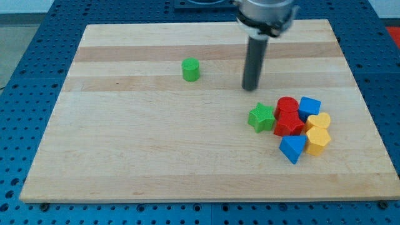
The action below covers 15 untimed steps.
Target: Move the green circle into the green star
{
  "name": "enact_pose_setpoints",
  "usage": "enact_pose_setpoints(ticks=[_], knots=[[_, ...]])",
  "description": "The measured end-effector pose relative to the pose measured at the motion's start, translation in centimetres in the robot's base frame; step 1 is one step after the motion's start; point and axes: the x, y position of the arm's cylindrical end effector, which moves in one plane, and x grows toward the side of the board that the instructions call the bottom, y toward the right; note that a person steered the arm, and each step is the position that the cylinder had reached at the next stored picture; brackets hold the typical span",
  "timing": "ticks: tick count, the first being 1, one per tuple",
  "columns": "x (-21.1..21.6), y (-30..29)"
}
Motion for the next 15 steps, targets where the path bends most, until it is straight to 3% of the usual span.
enact_pose_setpoints(ticks=[1,2,3,4,5,6,7,8,9,10,11,12,14,15], knots=[[-3.7,3.9],[-8.8,-2.0],[-9.2,-9.3],[-3.9,-9.9],[-1.8,-9.7],[-4.4,-13.0],[-1.2,-14.4],[5.9,-9.5],[6.6,-8.7],[7.4,-11.9],[11.0,-7.7],[12.2,-4.4],[9.9,-9.0],[8.7,-6.1]])
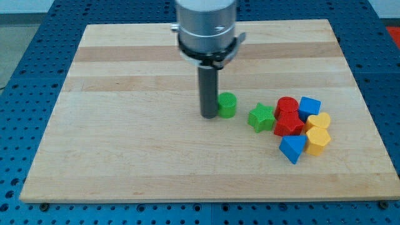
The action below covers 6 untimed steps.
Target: Move the green circle into the green star
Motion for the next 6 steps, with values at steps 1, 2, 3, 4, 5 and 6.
enact_pose_setpoints(ticks=[1,2,3,4,5,6], knots=[[3.2,6.1],[1.4,2.9],[-2.2,-1.9],[-3.5,0.2],[-2.8,4.4],[-2.8,4.4]])
